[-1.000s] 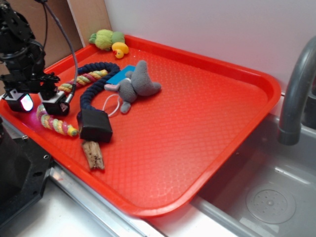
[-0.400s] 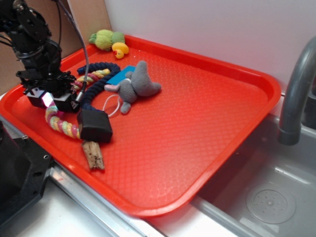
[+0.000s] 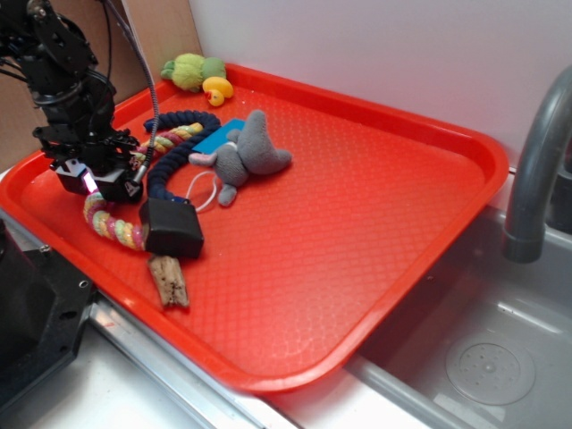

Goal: Grab the multicolored rope.

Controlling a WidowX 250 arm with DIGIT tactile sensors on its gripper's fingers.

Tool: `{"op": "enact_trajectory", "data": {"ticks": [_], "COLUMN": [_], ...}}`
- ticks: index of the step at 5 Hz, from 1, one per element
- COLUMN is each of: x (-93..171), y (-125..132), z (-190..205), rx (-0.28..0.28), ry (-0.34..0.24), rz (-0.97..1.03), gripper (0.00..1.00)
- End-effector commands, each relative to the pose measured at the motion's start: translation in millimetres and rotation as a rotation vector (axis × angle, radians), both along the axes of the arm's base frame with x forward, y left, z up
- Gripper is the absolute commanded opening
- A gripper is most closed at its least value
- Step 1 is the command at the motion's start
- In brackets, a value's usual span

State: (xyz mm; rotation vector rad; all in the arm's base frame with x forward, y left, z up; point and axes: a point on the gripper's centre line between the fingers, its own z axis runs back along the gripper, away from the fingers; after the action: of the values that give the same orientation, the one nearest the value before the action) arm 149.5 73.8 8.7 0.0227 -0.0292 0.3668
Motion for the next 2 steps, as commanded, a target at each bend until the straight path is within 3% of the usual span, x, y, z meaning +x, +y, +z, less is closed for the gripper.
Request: {"op": "enact_trajectory", "data": {"ticks": [1, 2], "x": [11.6, 28.2], "y": [-29.8, -50.5], "z": [87.7, 139.2], "rx": [0.042, 0.005], "ry": [-0.129, -0.21], "rz": [-0.166, -0.23], "gripper": [0.0, 0.0]}}
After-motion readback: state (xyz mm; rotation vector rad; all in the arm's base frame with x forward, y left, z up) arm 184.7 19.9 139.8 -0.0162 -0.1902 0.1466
